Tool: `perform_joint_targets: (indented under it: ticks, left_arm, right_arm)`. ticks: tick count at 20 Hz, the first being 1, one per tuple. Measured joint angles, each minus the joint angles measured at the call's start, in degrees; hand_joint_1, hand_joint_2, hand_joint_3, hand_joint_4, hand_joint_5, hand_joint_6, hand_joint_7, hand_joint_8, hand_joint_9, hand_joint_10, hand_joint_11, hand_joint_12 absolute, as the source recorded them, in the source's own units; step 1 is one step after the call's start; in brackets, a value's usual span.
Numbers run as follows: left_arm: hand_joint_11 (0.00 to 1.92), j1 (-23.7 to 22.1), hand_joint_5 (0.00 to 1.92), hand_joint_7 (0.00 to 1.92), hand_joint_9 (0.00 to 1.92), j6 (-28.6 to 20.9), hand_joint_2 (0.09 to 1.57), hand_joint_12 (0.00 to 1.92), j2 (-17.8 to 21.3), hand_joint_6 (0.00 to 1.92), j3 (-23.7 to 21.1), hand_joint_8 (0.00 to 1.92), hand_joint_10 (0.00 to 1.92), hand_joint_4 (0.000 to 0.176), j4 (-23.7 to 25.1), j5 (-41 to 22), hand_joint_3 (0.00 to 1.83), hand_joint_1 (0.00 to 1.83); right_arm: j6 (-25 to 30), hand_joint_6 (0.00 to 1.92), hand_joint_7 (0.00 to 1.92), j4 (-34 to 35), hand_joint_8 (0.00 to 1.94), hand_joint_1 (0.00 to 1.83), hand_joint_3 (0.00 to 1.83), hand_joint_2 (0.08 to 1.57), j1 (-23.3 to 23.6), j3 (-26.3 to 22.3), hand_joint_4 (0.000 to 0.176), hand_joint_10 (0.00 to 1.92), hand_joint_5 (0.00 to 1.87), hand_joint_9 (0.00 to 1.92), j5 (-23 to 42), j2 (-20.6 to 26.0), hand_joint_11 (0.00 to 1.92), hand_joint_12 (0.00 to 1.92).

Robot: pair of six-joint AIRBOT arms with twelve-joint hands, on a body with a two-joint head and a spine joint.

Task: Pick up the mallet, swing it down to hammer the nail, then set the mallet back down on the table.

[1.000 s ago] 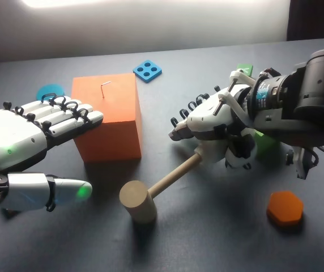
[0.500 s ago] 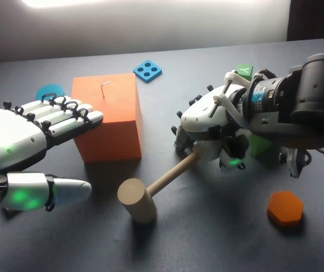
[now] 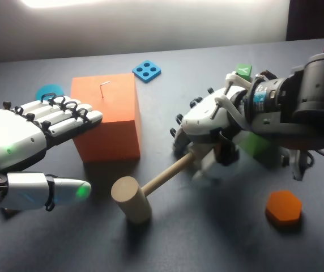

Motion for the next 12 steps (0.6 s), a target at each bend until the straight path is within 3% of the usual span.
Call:
perform_joint_targets:
  ticks: [12]
  left_arm:
    - [0.0, -0.11, 0.0, 0.0, 0.0, 0.0, 1.21, 0.0, 0.0, 0.0, 0.0, 0.0, 0.0, 0.0, 0.24, 0.11, 0.0, 0.0]
  right_arm:
    - [-0.68, 0.0, 0.0, -0.09, 0.0, 0.0, 0.01, 1.16, -0.31, 0.09, 0.0, 0.0, 0.0, 0.0, -0.76, -0.07, 0.0, 0.0]
